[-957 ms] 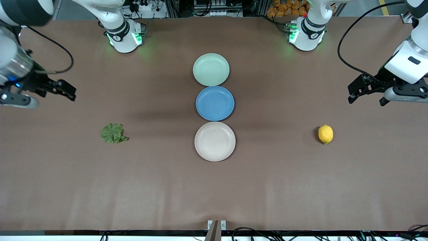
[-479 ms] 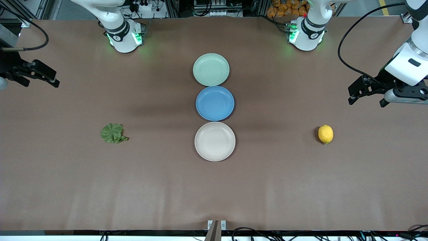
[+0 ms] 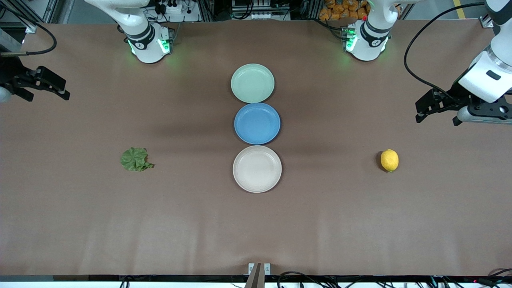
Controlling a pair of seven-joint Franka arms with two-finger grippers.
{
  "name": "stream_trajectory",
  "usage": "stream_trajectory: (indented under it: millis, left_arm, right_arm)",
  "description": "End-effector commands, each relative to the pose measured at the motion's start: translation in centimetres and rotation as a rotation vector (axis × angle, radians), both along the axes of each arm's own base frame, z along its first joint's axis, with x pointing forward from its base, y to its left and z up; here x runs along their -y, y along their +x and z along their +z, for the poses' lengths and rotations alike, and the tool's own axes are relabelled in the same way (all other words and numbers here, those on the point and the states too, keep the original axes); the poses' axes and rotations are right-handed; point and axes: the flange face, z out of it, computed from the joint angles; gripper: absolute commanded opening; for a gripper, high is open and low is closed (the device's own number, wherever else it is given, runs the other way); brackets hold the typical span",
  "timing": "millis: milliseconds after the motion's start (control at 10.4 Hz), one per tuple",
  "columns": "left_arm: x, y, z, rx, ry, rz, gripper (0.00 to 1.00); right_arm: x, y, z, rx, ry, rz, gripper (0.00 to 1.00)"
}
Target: Pick lemon and lettuce from plates
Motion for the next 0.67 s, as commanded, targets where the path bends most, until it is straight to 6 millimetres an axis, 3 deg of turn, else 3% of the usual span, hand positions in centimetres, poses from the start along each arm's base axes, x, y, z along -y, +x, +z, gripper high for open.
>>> stream_trajectory:
  millis: [0, 287, 574]
  left_arm:
    - [0.0, -0.4, 0.5, -0.030, -0.006, -0.020, 1.00]
    - [-0.3, -0.8, 0.4, -0.070, -0.001, -0.017, 1.00]
    - [0.0, -1.0, 0.3, -0.086, 0.002, -0.021, 1.00]
  right_arm:
    - [0.6, -0.7, 0.5, -0.019, 0.012, 0.022, 1.00]
    - [0.7, -0.9, 0.5, -0.033, 0.010, 0.020, 1.00]
    - [0.6, -1.3, 1.8, -0.036, 0.005, 0.025, 1.00]
